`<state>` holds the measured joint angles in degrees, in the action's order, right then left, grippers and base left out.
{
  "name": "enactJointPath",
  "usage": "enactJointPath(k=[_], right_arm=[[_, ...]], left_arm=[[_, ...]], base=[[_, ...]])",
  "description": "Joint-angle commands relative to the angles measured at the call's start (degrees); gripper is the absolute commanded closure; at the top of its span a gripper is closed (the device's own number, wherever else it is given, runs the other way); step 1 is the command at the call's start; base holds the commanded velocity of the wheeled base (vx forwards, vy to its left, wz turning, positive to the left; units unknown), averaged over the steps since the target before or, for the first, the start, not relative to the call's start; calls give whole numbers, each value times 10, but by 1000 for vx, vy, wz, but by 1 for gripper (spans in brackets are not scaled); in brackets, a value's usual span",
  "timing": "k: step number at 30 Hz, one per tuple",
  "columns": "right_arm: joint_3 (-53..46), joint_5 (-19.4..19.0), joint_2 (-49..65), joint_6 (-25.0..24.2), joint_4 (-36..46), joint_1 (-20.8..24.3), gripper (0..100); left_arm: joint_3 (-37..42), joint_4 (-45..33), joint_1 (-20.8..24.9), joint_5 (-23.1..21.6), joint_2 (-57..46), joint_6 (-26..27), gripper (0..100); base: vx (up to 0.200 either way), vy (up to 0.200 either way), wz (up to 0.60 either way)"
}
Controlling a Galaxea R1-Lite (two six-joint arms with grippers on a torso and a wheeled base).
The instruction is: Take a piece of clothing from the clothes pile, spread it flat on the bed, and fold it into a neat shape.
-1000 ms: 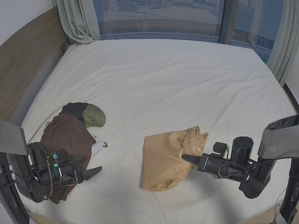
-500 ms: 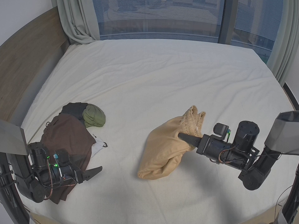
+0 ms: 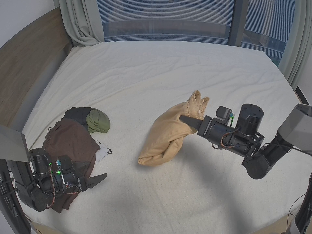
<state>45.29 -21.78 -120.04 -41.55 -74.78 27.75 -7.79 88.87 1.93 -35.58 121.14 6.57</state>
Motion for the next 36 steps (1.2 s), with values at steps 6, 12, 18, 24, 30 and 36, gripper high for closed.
enactJointPath(k=[6,12,18,24,30,36], right_arm=[[165,0,-27,1,109,-9,100],[241,0,-71,1,152,-20,100],[269,0,-120,1,155,-29,100],[272,0,-143,1,154,-35,100],[295,0,-141,1,162,-35,100],[345,0,-142,1,202,-33,100]], left_arm=[[-1,0,-2,0,2,0,0],[0,0,-3,0,2,0,0],[-1,0,-3,0,3,0,0],[0,1,-3,0,3,0,0],[0,0,-3,0,2,0,0],[-1,1,-4,0,2,0,0]], base=[[0,0,0],[0,0,0],[0,0,0],[0,0,0],[0,0,0],[0,0,0]])
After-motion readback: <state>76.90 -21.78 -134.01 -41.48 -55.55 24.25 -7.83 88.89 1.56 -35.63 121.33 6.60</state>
